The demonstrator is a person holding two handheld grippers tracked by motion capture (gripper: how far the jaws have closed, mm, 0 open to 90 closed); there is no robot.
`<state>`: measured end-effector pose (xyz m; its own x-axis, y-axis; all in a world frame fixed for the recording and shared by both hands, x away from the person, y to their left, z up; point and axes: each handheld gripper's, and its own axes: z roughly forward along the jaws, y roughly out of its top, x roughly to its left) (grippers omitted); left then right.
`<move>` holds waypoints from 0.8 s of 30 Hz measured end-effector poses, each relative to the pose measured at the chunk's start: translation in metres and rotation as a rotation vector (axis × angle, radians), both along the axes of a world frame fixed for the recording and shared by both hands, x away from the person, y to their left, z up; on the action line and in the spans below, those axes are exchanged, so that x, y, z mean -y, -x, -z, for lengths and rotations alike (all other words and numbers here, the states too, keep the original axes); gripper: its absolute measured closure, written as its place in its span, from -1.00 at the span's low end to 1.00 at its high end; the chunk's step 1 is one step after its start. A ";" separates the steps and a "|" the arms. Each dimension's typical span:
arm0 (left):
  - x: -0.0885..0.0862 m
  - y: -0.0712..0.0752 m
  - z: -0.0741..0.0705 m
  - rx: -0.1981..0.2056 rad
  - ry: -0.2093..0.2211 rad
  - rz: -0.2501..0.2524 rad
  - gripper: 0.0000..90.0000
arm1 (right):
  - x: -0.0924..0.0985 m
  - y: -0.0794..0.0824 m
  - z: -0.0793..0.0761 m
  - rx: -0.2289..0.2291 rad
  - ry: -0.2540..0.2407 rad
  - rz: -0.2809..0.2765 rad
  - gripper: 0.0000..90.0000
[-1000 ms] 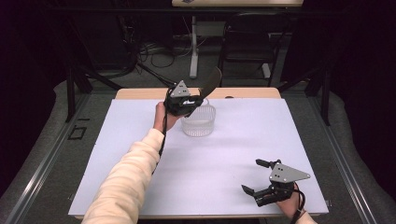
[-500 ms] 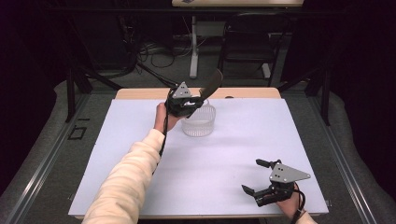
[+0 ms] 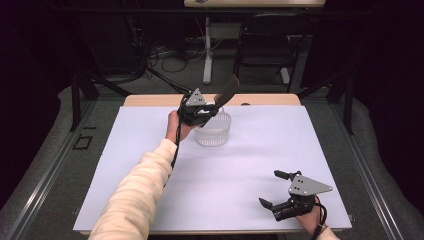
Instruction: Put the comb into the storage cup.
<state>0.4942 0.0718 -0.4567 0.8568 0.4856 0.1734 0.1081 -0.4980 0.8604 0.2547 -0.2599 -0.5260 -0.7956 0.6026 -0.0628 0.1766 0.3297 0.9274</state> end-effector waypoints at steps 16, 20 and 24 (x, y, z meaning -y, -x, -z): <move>0.000 -0.001 0.009 -0.014 0.000 -0.014 0.60 | 0.000 0.000 0.000 -0.006 0.002 0.004 -1.00; 0.001 0.000 0.009 -0.012 0.002 -0.014 0.60 | 0.000 0.000 0.000 -0.004 0.004 0.003 -1.00; 0.002 0.000 0.011 -0.012 0.001 -0.013 0.60 | 0.000 0.000 0.000 -0.004 0.002 0.003 -1.00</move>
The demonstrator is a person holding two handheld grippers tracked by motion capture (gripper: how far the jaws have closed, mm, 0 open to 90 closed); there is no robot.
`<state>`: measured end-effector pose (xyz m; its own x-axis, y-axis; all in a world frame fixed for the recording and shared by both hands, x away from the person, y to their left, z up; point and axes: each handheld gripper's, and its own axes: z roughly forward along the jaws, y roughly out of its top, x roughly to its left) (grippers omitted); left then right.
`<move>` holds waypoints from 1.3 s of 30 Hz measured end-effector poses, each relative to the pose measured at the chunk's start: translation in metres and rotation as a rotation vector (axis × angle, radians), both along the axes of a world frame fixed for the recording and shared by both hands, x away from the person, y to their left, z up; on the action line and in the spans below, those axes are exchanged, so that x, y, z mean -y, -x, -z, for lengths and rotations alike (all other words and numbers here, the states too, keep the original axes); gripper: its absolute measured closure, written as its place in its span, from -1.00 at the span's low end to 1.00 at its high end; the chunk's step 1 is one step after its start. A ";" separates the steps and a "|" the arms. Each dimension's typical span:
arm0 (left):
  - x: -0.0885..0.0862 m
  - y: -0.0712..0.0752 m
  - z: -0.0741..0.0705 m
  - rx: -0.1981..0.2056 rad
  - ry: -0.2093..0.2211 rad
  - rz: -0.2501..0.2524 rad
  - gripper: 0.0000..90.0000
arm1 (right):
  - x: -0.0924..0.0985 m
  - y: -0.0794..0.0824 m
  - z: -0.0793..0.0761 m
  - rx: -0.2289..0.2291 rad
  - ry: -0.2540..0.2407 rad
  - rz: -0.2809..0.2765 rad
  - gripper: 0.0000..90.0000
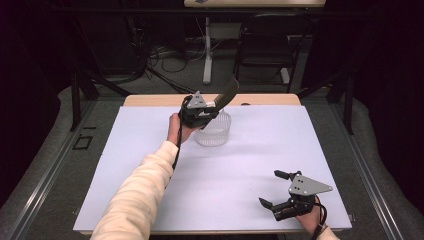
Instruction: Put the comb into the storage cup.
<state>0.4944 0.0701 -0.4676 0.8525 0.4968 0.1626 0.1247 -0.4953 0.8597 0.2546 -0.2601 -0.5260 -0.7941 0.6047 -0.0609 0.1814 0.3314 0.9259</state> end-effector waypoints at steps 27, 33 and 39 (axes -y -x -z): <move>0.003 0.001 0.011 -0.011 -0.012 -0.007 0.60 | 0.000 0.000 0.000 0.000 -0.001 0.001 -1.00; 0.005 0.001 0.013 -0.017 -0.011 -0.003 0.60 | 0.000 0.000 0.000 0.000 -0.001 0.000 -1.00; 0.006 0.000 0.015 -0.020 -0.015 -0.002 0.60 | 0.000 0.000 0.000 0.002 -0.004 0.000 -1.00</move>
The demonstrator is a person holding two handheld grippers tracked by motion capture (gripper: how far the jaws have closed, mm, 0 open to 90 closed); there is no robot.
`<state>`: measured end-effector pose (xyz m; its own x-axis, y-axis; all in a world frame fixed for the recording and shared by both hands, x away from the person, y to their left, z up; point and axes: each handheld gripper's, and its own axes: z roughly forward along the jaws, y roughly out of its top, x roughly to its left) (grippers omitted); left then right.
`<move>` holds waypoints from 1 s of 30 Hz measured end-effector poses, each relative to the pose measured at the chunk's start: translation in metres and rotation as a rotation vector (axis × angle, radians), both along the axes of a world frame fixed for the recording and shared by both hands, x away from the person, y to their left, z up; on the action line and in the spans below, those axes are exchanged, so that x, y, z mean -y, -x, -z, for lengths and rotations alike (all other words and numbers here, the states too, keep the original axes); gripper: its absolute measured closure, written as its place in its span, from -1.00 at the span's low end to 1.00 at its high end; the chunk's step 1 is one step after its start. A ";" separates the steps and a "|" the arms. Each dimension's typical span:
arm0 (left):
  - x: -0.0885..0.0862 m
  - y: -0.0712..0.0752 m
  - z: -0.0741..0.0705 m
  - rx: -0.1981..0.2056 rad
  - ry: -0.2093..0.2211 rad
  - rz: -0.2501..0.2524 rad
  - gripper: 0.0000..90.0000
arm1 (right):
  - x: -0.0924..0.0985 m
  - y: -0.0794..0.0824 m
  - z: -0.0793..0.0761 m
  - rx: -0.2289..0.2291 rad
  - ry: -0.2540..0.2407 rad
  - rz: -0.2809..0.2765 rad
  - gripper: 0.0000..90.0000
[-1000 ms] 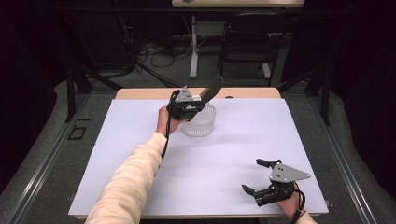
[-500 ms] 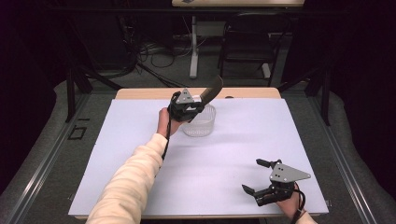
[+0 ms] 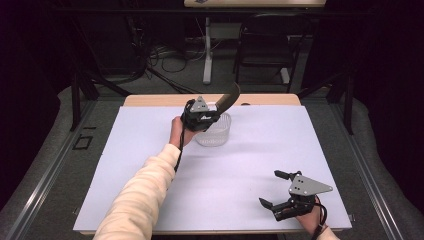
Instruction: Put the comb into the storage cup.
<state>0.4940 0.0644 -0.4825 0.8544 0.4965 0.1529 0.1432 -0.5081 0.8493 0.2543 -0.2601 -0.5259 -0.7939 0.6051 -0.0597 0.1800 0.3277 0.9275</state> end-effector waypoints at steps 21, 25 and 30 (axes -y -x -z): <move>0.000 -0.001 0.009 -0.017 -0.014 -0.005 0.60 | 0.000 0.000 0.000 -0.002 0.004 0.000 -1.00; 0.001 -0.001 0.010 -0.016 -0.021 -0.003 0.60 | 0.000 0.000 0.000 -0.001 0.005 0.000 -1.00; 0.001 -0.001 0.012 -0.018 -0.026 -0.002 0.60 | 0.000 0.000 0.000 -0.001 0.005 -0.001 -1.00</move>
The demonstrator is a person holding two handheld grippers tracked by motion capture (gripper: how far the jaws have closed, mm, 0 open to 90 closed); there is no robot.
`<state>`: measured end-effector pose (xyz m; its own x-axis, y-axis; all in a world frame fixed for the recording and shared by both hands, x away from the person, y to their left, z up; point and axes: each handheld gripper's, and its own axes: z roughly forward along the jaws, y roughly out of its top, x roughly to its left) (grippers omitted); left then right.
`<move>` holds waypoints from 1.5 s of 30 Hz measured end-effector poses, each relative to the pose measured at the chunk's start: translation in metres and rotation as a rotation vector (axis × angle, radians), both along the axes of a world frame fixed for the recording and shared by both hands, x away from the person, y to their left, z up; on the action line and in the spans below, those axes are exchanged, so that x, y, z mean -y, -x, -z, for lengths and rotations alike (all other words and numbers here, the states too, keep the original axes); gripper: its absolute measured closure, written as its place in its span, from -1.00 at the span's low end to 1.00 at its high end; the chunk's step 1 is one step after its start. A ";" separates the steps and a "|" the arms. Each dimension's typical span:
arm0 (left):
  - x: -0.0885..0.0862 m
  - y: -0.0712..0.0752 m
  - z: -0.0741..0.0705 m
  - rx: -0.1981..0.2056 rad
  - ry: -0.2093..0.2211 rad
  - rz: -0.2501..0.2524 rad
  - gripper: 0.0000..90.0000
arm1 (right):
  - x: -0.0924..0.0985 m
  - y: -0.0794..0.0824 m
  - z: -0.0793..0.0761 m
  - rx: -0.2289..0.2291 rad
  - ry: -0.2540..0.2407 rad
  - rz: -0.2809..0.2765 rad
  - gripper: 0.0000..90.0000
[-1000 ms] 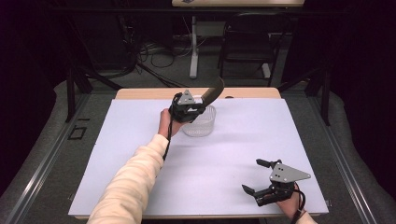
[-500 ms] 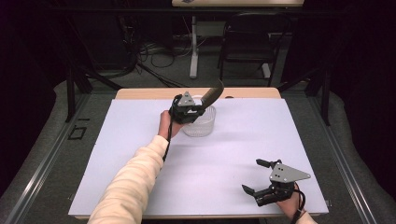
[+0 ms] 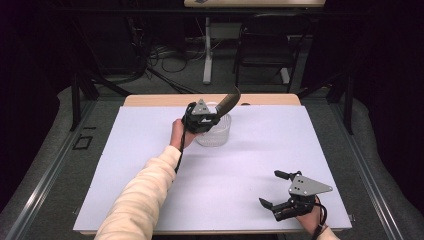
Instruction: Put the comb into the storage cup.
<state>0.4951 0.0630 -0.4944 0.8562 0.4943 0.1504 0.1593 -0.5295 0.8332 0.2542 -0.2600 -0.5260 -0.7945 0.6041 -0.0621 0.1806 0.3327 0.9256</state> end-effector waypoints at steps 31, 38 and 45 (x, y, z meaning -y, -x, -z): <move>-0.005 0.002 -0.002 -0.029 -0.006 0.028 -0.17 | 0.000 0.000 0.000 -0.001 0.000 0.000 -1.00; -0.008 0.006 -0.010 -0.041 -0.014 0.038 -0.51 | 0.000 0.000 0.000 -0.001 0.000 0.000 -1.00; -0.009 0.012 -0.018 -0.046 -0.040 0.063 -0.72 | 0.000 0.000 0.000 -0.001 0.000 0.001 -1.00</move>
<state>0.4828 0.0716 -0.4763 0.8918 0.4338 0.1284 0.1627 -0.5725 0.8036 0.2542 -0.2598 -0.5260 -0.7941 0.6047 -0.0613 0.1818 0.3326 0.9254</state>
